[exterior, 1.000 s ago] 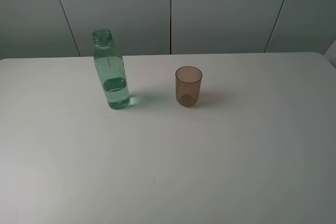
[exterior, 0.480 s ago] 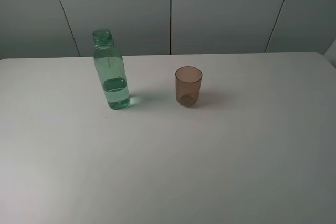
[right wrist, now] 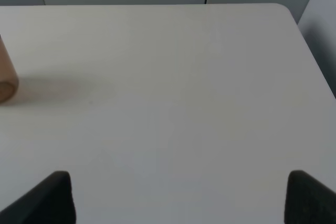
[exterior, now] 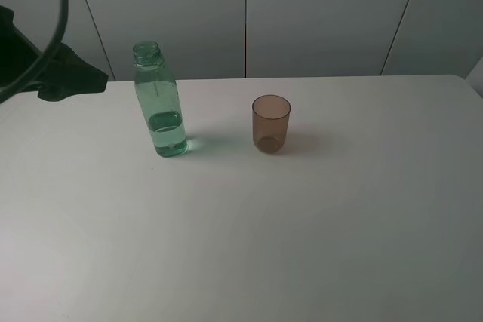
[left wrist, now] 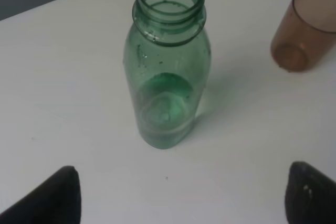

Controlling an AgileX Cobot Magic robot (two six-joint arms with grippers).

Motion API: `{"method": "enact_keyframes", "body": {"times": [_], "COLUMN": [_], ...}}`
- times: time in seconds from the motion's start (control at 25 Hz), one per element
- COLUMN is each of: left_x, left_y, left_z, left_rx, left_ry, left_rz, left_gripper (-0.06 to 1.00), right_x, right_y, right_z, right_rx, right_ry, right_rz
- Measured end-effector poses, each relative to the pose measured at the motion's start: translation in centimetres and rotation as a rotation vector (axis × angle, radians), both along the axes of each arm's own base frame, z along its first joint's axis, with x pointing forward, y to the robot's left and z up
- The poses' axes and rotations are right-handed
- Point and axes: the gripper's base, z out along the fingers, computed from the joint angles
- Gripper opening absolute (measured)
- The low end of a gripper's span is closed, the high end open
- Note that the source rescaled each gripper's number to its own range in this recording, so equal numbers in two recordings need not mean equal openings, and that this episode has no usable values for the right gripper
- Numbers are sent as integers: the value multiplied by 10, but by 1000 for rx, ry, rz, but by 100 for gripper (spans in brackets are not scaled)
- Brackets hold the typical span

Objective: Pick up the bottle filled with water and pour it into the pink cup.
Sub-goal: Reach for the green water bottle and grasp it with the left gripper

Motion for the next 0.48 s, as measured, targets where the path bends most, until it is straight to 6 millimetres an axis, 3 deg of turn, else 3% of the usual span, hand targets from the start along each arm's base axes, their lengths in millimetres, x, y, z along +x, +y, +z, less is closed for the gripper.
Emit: {"method": "enact_keyframes", "body": {"times": [0.2, 0.48], "left_x": [13, 3], "left_y": [0, 15], "left_z": [-30, -71], "left_rx": [42, 102], "left_ry": [-42, -109], "left_rz": [49, 149], "left_gripper": [100, 100], "right_x": [0, 0], "right_y": [0, 0], "right_z": [0, 0], "right_rx": [0, 0], "right_ry": [0, 0], "right_rz": [0, 0]}}
